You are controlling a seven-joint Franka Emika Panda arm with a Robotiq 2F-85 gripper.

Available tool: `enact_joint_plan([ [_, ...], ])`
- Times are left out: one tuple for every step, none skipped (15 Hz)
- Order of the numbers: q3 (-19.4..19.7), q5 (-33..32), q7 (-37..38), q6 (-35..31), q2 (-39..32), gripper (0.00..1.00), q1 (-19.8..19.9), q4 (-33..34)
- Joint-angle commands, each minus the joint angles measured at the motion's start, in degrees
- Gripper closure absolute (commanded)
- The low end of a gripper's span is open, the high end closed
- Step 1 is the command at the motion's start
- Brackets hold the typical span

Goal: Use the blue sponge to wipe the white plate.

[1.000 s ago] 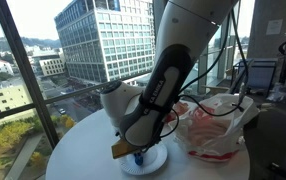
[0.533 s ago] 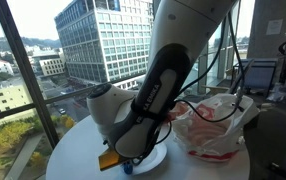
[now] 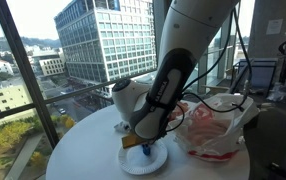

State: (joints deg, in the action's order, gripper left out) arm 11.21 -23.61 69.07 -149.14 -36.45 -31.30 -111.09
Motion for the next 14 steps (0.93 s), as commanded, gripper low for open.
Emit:
enact_joint_plan([
  [2.40,-2.08,3.46,-2.12,-0.01,0.96,1.84,-3.57],
  [2.48,-2.19,3.44,-2.20,-0.08,0.96,2.17,-3.66],
  [1.73,-2.05,2.90,-2.44,-0.21,0.96,2.21,-3.41],
  [0.77,-1.84,2.22,-2.94,-0.41,0.96,1.99,-3.02],
  [-0.01,-1.98,2.02,-3.35,-0.54,0.96,1.42,-2.56],
  [-1.16,-2.00,1.53,-3.83,-0.35,0.96,1.07,-2.49],
  [-2.48,-2.06,0.88,-4.39,-0.07,0.96,0.50,-2.55],
  [-3.57,-2.33,0.34,-5.08,0.04,0.96,-0.10,-2.54],
  [-4.84,-2.78,-0.24,-5.67,-0.30,0.96,-0.93,-2.09],
  [-5.64,-3.38,-0.82,-5.89,-0.65,0.96,-2.01,-1.55],
  [-6.57,-3.63,-1.57,-6.07,-0.88,0.96,-2.98,-0.99],
  [-6.95,-3.73,-1.96,-6.01,-1.51,0.96,-3.98,-0.17],
  [-6.75,-3.72,-2.21,-5.54,-2.18,0.96,-4.59,0.70],
  [-5.95,-4.04,-2.36,-5.16,-2.24,0.96,-5.17,0.95],
])
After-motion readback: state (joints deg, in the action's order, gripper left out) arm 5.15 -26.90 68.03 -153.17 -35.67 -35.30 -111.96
